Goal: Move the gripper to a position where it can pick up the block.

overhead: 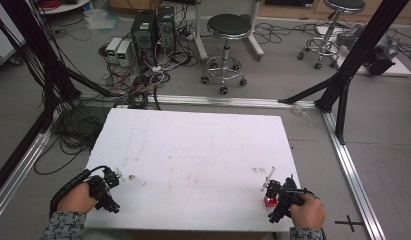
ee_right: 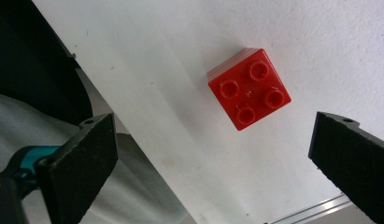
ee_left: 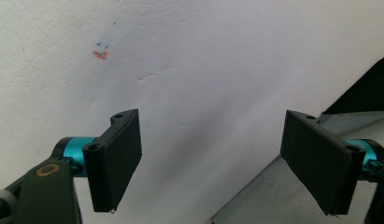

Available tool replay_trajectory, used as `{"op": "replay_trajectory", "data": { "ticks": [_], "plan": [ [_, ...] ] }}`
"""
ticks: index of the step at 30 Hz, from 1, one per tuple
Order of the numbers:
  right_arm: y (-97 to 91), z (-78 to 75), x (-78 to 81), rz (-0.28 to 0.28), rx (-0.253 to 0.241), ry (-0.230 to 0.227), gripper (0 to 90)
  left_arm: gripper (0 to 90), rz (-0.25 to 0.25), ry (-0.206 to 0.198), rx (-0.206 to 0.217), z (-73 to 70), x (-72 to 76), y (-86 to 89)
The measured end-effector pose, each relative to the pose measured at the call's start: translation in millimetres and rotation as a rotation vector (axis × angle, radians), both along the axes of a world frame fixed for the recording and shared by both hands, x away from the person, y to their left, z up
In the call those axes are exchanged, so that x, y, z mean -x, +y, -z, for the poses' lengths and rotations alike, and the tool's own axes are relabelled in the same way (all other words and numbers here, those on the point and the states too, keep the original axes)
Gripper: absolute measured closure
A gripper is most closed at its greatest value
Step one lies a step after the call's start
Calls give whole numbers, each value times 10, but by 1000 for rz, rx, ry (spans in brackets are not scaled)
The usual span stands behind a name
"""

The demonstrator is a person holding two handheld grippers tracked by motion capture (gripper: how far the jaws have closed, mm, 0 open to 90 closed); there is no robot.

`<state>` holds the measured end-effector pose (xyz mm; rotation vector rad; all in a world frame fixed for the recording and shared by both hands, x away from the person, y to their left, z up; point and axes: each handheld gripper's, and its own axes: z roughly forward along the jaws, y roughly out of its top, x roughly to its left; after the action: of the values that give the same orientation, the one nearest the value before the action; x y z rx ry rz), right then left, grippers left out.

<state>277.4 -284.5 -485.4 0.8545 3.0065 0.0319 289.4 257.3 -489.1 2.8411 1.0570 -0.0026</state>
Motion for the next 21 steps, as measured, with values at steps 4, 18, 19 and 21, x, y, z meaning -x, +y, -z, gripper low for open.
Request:
{"op": "replay_trajectory", "data": {
  "ticks": [4, 18, 19, 21],
  "plan": [
    [-7, -7, 1, -2, -4, 0, 9, 209, 1, -3, -3, -9, 4, -10],
    [-13, -8, 5, -17, -2, 3, 8, 209, -9, -15, 10, -26, 17, -19],
    [-17, -11, 9, -16, -2, -2, 8, 209, -6, -15, 11, -31, 16, -15],
    [-29, -20, 12, -17, -4, -3, 9, 209, -1, -13, 7, -35, 13, -9]
  ]
}}
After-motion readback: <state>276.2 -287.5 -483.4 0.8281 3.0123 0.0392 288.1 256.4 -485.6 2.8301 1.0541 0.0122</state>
